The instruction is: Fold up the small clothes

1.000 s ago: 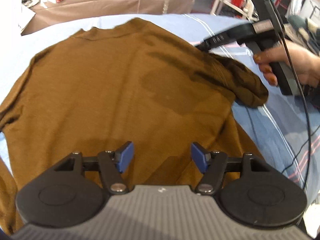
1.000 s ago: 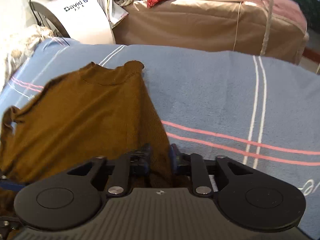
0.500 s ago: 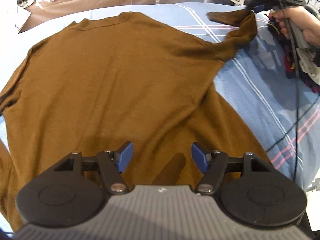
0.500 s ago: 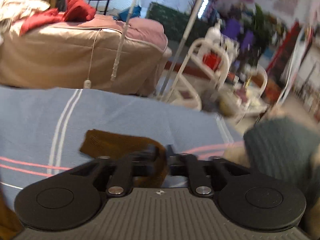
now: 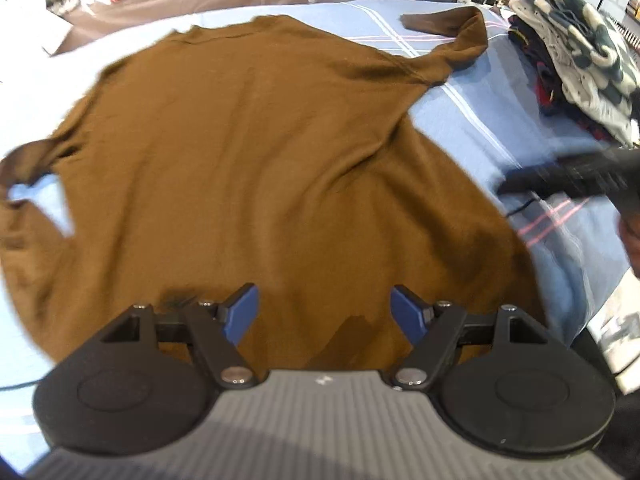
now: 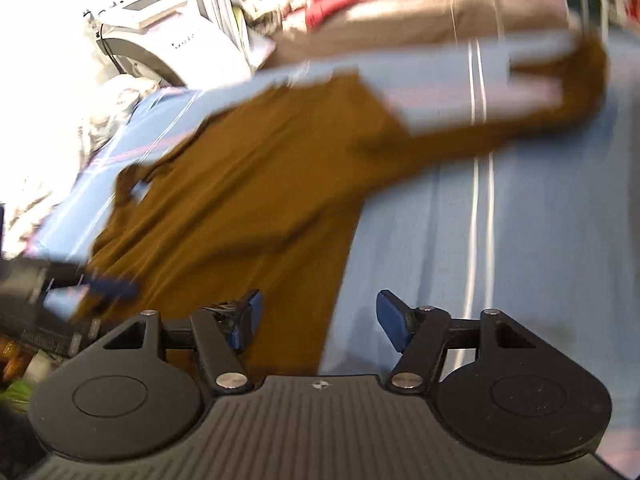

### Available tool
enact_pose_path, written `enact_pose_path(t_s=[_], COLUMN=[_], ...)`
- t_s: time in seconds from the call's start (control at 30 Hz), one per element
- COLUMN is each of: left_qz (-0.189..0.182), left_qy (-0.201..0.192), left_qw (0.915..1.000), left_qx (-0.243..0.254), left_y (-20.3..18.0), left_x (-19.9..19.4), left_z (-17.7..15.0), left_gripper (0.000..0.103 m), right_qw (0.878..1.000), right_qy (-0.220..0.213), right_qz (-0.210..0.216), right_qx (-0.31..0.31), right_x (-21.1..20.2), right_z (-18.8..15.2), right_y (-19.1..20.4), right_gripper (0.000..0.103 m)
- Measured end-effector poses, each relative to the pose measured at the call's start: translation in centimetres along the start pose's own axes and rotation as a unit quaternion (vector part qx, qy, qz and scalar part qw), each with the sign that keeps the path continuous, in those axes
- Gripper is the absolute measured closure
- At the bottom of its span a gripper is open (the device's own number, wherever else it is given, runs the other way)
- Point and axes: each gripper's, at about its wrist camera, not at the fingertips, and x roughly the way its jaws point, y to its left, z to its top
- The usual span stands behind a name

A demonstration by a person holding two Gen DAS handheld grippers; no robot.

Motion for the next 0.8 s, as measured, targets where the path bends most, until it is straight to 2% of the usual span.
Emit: enact_pose_path(t_s=[0.07,0.13,0.27,0.4,0.47,0.5,0.53,0.57,0.6,0.63,0.67,0.7,0.8], left_qz=[0.025,0.04,0.059,0.063,0.06,0.068,0.076,0.08,0.081,0.079,0.068,0.059,0.076], left_qy=[-0.001,-0.001,-0.011,-0.01,-0.007,-0.008,-0.012,-0.015,-0.014,-0.012,-0.011,-0.006,0.014], left_qw=[0.9996,0.9984,0.9907,0.9842,0.9817,0.9802,0.9796,0.9799,0.9807,0.9814,0.9825,0.9838,0.987], left_qx=[-0.012,-0.04,-0.122,-0.165,-0.181,-0.186,-0.186,-0.182,-0.177,-0.174,-0.173,-0.169,-0.141], left_y=[1.7,3.8,8.1,9.7,9.9,9.9,9.7,9.4,9.2,9.0,9.0,8.7,8.0], left_x=[-1.4,-2.8,-5.4,-6.1,-5.3,-5.0,-4.7,-4.6,-4.5,-4.4,-4.3,-4.2,-4.0], left_z=[-1.5,-3.2,-7.3,-10.2,-10.8,-11.0,-11.0,-11.0,-10.8,-10.5,-10.4,-10.4,-10.3], left_gripper=[0.031,0.031,0.031,0.034,0.04,0.041,0.043,0.053,0.061,0.078,0.088,0.089,0.089], right_qw=[0.999,0.998,0.995,0.995,0.995,0.995,0.994,0.994,0.994,0.994,0.994,0.995,0.995], right_qy=[0.02,0.023,0.02,0.042,0.049,0.049,0.05,0.052,0.05,0.044,0.04,0.037,0.054], right_qz=[0.004,0.004,0.031,0.053,0.044,0.041,0.044,0.045,0.039,0.03,0.022,0.013,-0.018], right_qx=[0.038,0.063,0.088,0.076,0.074,0.078,0.083,0.086,0.088,0.092,0.095,0.095,0.085], right_x=[-1.2,-1.9,-2.8,-2.2,-1.7,-1.5,-1.2,-1.2,-1.3,-1.6,-1.8,-2.4,-3.7], right_z=[-3.4,-4.8,-5.5,-5.8,-6.6,-6.6,-6.7,-6.9,-6.9,-7.3,-7.6,-7.9,-8.8], right_y=[0.2,0.3,1.2,3.2,3.9,3.9,4.1,4.1,4.2,4.2,4.3,4.3,4.3], right_gripper=[0.003,0.008,0.008,0.016,0.03,0.045,0.066,0.079,0.097,0.097,0.098,0.098,0.099])
